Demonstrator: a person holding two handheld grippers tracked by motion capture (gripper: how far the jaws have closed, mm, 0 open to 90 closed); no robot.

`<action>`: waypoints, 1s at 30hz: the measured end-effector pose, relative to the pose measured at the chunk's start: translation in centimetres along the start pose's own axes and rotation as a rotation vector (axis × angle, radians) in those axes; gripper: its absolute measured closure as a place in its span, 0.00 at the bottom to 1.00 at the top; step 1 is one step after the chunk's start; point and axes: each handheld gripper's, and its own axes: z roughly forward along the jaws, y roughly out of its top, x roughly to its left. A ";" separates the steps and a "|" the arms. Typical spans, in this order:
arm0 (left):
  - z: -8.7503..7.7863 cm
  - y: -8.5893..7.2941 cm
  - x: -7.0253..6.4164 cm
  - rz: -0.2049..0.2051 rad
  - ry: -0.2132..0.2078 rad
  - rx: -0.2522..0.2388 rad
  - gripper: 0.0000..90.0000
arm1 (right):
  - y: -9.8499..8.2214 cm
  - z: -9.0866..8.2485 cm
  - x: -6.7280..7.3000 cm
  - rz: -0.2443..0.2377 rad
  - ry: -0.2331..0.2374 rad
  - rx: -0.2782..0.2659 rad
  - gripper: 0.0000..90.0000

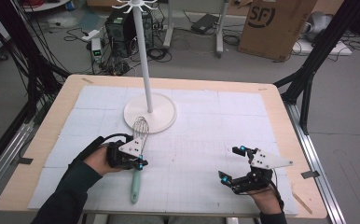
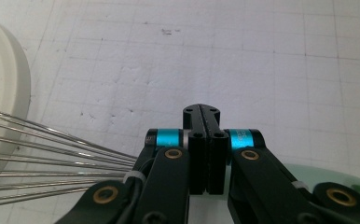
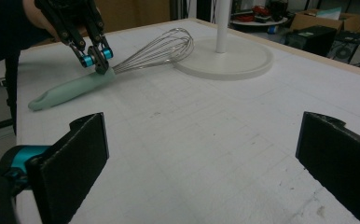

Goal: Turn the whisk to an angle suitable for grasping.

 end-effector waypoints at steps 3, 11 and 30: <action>0.0 -0.2 0.2 -0.013 0.001 0.004 1.00 | 0.0 0.0 0.0 -0.003 0.001 -0.001 0.01; 0.2 -0.4 0.2 -0.014 0.001 0.040 1.00 | -0.1 -0.1 0.0 -0.005 -0.002 -0.005 0.01; -0.9 -2.6 0.1 -0.055 0.015 0.072 1.00 | -0.1 -0.2 -0.1 -0.003 -0.003 -0.004 0.01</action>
